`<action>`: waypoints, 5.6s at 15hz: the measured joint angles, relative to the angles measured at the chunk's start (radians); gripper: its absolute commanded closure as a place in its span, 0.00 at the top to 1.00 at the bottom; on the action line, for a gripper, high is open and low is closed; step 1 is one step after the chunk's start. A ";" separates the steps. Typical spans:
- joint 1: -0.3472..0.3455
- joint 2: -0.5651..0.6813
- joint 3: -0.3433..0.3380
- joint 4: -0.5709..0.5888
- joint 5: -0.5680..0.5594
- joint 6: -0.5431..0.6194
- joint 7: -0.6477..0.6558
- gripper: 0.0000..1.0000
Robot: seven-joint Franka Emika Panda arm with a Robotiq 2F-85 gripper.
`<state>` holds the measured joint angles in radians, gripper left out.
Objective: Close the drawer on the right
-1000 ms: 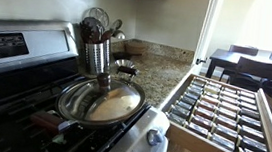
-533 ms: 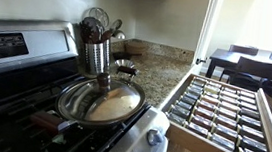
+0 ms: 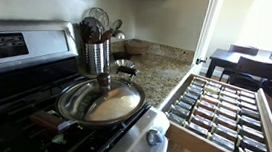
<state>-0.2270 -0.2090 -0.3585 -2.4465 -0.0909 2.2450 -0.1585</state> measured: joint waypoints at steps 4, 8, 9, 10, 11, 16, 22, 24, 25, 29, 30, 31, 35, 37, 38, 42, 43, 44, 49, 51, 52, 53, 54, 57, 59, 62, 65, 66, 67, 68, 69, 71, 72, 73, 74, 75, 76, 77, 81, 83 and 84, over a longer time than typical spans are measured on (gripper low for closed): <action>-0.009 0.091 0.012 0.044 -0.004 0.013 0.033 1.00; -0.010 0.100 0.016 0.057 -0.009 0.013 0.034 1.00; -0.010 0.101 0.017 0.057 -0.009 0.013 0.033 1.00; -0.010 0.102 0.018 0.057 -0.003 0.013 0.034 1.00; -0.010 0.108 0.019 0.056 0.006 0.013 0.038 1.00; -0.014 0.190 0.020 0.052 0.047 0.042 0.078 1.00; -0.042 0.314 0.020 0.044 0.158 0.199 0.113 1.00; -0.052 0.353 0.020 0.044 0.203 0.264 0.118 1.00; -0.057 0.373 0.020 0.044 0.223 0.293 0.121 1.00; -0.084 0.441 0.019 0.053 0.253 0.342 0.145 1.00; -0.091 0.456 0.019 0.056 0.255 0.347 0.151 1.00; -0.099 0.471 0.018 0.059 0.257 0.351 0.159 1.00; -0.122 0.521 0.017 0.079 0.262 0.355 0.182 1.00; -0.122 0.528 0.017 0.085 0.262 0.355 0.184 1.00; -0.122 0.528 0.017 0.086 0.262 0.355 0.184 1.00; -0.123 0.544 0.030 0.086 0.283 0.379 0.183 1.00; -0.125 0.556 0.034 0.086 0.294 0.389 0.185 1.00; -0.125 0.574 0.036 0.087 0.301 0.399 0.191 1.00; -0.127 0.683 0.037 0.108 0.304 0.447 0.248 1.00; -0.128 0.717 0.037 0.125 0.305 0.454 0.261 1.00; -0.130 0.729 0.038 0.133 0.310 0.454 0.261 1.00; -0.132 0.738 0.041 0.141 0.315 0.455 0.261 1.00; -0.137 0.746 0.047 0.148 0.321 0.457 0.261 1.00; -0.159 0.753 0.081 0.163 0.350 0.476 0.261 1.00; -0.170 0.758 0.099 0.171 0.364 0.488 0.261 1.00; -0.183 0.762 0.108 0.176 0.373 0.489 0.261 1.00; -0.186 0.769 0.111 0.183 0.374 0.489 0.261 1.00; -0.187 0.769 0.112 0.183 0.374 0.489 0.261 1.00; -0.188 0.769 0.113 0.183 0.374 0.489 0.261 1.00; -0.188 0.769 0.113 0.184 0.374 0.488 0.261 1.00; -0.188 0.769 0.114 0.185 0.374 0.488 0.261 1.00; -0.189 0.769 0.115 0.187 0.374 0.485 0.261 1.00; -0.188 0.769 0.117 0.188 0.374 0.484 0.261 1.00; -0.188 0.769 0.120 0.191 0.374 0.483 0.261 1.00; -0.187 0.769 0.125 0.195 0.374 0.479 0.262 1.00; -0.186 0.769 0.131 0.200 0.374 0.474 0.263 1.00; -0.182 0.769 0.137 0.208 0.374 0.466 0.266 1.00; -0.179 0.769 0.145 0.218 0.374 0.456 0.272 1.00; -0.152 0.782 0.184 0.283 0.374 0.410 0.312 1.00; -0.129 0.796 0.202 0.332 0.374 0.386 0.340 1.00; -0.117 0.803 0.209 0.356 0.374 0.374 0.351 1.00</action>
<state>-0.3436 0.5937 -0.1490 -2.0906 0.2833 2.6186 0.1926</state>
